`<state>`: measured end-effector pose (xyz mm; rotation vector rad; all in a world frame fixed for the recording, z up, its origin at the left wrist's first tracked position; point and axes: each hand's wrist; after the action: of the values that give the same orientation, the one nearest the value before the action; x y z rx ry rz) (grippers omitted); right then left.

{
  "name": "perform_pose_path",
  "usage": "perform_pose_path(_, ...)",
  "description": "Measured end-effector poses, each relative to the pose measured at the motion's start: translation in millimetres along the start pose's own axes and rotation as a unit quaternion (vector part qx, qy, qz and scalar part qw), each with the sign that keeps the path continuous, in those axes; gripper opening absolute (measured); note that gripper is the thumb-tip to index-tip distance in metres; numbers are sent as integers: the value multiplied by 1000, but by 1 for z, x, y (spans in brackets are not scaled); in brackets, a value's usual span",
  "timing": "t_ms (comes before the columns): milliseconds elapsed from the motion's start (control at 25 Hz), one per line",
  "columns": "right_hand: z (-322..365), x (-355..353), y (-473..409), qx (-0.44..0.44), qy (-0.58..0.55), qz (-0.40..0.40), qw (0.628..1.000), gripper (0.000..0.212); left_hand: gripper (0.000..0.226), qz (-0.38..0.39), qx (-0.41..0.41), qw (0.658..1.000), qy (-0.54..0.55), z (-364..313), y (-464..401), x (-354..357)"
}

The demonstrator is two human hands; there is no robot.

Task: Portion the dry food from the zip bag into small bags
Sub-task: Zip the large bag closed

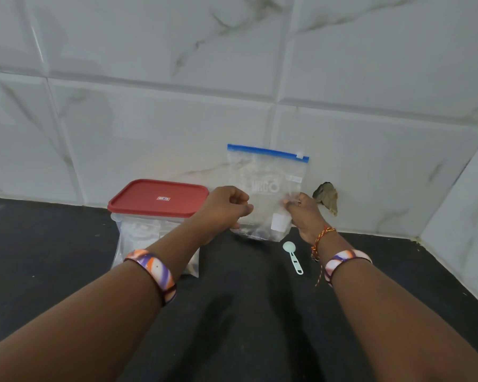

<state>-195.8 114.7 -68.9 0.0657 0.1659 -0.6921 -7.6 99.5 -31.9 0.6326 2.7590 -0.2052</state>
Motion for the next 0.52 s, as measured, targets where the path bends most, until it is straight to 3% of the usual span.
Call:
perform_pose_path(80, -3, 2, 0, 1, 1, -18, 1000, 52, 18, -4, 5, 1000, 4, 4, 2, -5)
perform_pose_path(280, 2, 13, 23, -17, 36, -137, 990, 81, 13, -61, 7, 998, 0, 13, 20, -43)
perform_pose_path(400, 21, 23, 41, -6, 93, -228, 969, 88, 16, -121, 3, 993, 13, 24, 31, -80)
perform_pose_path(520, 33, 40, 63, -20, 135, -266, 954, 87, 25, -204, -2, 979, 7, 44, 38, -123)
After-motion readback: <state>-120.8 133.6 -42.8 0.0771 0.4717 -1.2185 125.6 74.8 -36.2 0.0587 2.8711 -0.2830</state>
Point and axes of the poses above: each hand's wrist, its own y-axis away from the middle knuckle, its own x-axis out of the palm, z = x × y, and after that the axes turned 3 degrees about -z, right-handed
